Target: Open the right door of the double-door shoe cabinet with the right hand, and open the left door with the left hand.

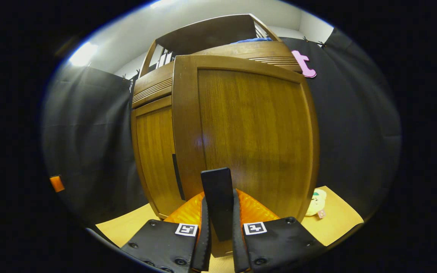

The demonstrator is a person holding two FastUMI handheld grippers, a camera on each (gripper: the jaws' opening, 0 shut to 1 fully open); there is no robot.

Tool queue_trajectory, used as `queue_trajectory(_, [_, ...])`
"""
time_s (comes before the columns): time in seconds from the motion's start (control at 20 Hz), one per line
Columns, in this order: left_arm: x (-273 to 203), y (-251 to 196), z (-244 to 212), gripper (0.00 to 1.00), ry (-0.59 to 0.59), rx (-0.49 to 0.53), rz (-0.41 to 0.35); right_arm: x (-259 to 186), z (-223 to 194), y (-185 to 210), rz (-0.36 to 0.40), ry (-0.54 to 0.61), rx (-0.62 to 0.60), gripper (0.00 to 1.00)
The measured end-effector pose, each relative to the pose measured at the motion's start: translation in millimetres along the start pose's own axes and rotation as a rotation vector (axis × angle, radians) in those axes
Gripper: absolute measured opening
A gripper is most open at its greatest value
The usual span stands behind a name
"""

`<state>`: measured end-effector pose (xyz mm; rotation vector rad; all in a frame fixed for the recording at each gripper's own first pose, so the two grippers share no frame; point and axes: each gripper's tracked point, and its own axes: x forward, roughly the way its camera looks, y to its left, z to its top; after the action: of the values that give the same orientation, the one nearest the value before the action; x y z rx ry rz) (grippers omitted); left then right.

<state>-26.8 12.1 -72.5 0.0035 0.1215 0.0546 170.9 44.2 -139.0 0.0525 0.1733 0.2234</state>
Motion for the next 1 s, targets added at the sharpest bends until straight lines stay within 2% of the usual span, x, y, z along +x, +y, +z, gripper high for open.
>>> queue_trajectory(0.15, [4.2,-18.5,-3.2,0.92,0.002,0.006,-0.048,-28.6,-3.5,-17.2,-0.036,-0.018,-0.002,0.31])
queue_trajectory(0.25, [5.2,-28.2,-5.7,0.92,0.004,0.01,-0.073,-39.5,-0.1,-23.9,-0.051,-0.018,0.001,0.3])
queue_trajectory(0.3, [5.4,-31.3,-6.1,0.92,0.002,0.012,-0.08,-53.9,-4.8,-28.0,-0.055,-0.017,0.003,0.35])
queue_trajectory(0.35, [6.1,-34.4,-6.6,0.92,0.001,0.013,-0.087,-59.8,-4.5,-32.9,-0.059,-0.016,0.002,0.3])
queue_trajectory(0.4, [6.8,-37.6,-7.0,0.92,0.002,0.012,-0.095,-65.3,-4.6,-37.9,-0.066,-0.016,-0.002,0.3])
queue_trajectory(0.5, [8.7,-41.9,-10.5,0.98,0.009,0.008,-0.11,-75.0,-3.5,-46.2,-0.084,-0.011,-0.016,0.3])
queue_trajectory(0.55, [8.7,-42.6,-11.6,0.96,0.011,0.007,-0.114,-77.9,-1.6,-49.1,-0.095,-0.007,-0.023,0.35])
queue_trajectory(0.6, [9.1,-42.8,-11.3,0.95,0.011,0.006,-0.116,-81.6,0.1,-51.6,-0.105,-0.002,-0.032,0.25])
queue_trajectory(0.65, [9.4,-43.9,-11.1,0.92,0.008,0.004,-0.119,-84.9,1.5,-55.3,-0.116,0.0,-0.04,0.3])
queue_trajectory(0.85, [10.2,-45.9,-10.6,0.92,0.003,-0.003,-0.127,-103.4,1.1,-77.2,-0.175,0.006,-0.042,0.3])
queue_trajectory(0.95, [10.4,-45.8,-13.1,0.95,0.005,-0.009,-0.128,-112.3,-1.4,-89.8,-0.207,0.016,-0.039,0.29])
queue_trajectory(1.0, [10.6,-45.7,-13.5,0.92,0.007,-0.012,-0.129,-116.7,-2.0,-98.8,-0.228,0.019,-0.039,0.34])
